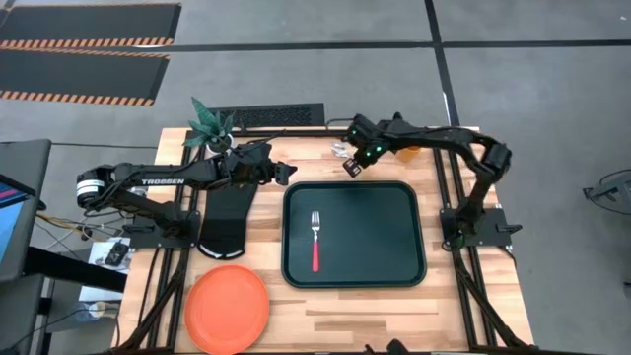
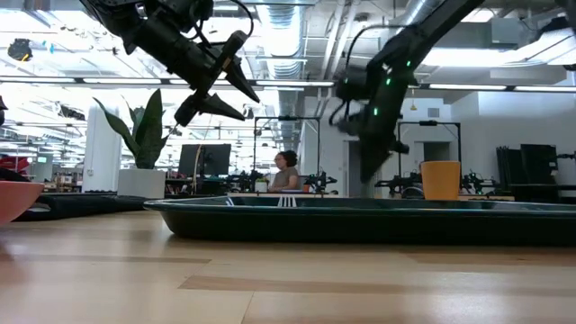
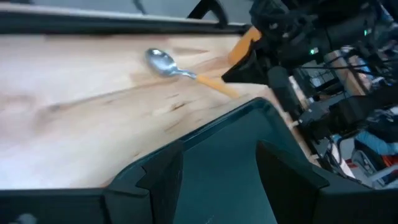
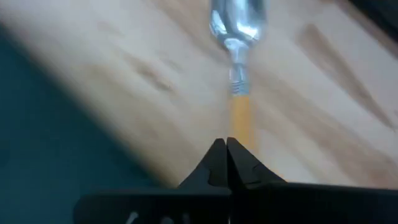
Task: Pick and place plate/cup/fork/spoon on tray
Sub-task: Put the yellow spoon to the left of the pink fork on the black tray
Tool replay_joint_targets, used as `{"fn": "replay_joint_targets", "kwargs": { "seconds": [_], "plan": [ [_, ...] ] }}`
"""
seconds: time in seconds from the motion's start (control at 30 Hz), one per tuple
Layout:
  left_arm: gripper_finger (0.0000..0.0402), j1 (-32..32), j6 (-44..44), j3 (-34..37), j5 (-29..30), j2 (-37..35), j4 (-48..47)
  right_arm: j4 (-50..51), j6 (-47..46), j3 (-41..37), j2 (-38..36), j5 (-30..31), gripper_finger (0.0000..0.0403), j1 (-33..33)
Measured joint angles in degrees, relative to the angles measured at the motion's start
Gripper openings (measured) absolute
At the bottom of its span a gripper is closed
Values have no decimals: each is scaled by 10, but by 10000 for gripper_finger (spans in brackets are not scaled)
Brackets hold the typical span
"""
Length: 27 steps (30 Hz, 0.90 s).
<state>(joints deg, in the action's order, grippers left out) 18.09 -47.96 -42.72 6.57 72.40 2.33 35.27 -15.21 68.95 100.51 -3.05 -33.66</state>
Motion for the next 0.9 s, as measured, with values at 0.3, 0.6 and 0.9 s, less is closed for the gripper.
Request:
{"fn": "replay_joint_targets", "kwargs": {
  "seconds": [0.3,0.6,0.9],
  "plan": [
    [189,0,68,0,-37,0,76,-22,7,1,-76,6,13,39],
    [190,0,63,0,-44,0,72,-71,127,1,16,28,162,21],
    [190,0,51,0,-43,0,43,-123,172,2,109,28,220,-19]
  ]
}}
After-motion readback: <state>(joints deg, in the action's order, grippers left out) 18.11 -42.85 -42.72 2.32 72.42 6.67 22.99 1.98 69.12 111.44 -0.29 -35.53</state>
